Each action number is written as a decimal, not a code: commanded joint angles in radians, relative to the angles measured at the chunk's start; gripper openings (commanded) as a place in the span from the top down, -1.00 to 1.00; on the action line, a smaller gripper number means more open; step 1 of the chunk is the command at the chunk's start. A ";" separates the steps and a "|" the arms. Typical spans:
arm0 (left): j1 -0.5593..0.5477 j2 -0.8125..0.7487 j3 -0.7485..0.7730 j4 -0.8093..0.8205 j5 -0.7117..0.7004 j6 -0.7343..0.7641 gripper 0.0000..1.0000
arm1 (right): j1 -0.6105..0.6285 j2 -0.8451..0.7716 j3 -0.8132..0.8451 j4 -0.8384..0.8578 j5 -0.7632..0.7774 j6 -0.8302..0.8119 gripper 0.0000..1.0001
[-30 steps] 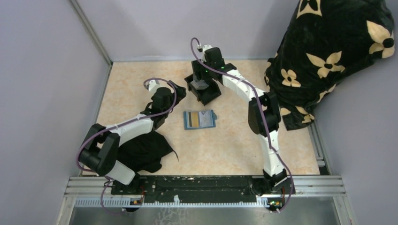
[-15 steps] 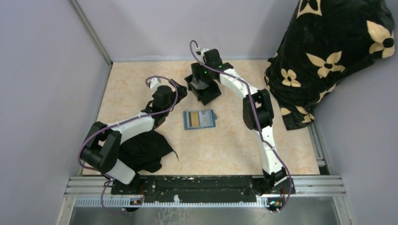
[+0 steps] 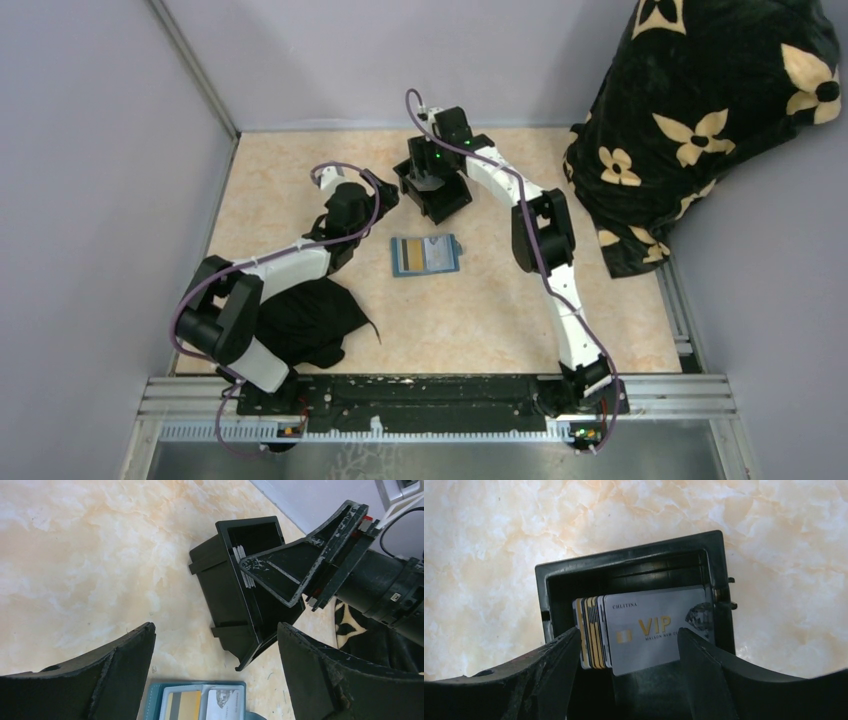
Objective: Put the credit cards into the card holder
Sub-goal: Pick up the credit card from the storage box.
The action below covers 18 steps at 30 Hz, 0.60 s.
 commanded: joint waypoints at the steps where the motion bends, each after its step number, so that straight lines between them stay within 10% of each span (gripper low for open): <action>1: 0.009 0.015 0.026 0.038 0.014 0.011 -0.93 | -0.014 0.032 0.083 0.002 -0.035 0.008 -0.40; 18: 0.020 0.035 0.030 0.044 0.031 0.000 -0.92 | -0.016 0.050 0.101 -0.021 -0.099 0.036 0.07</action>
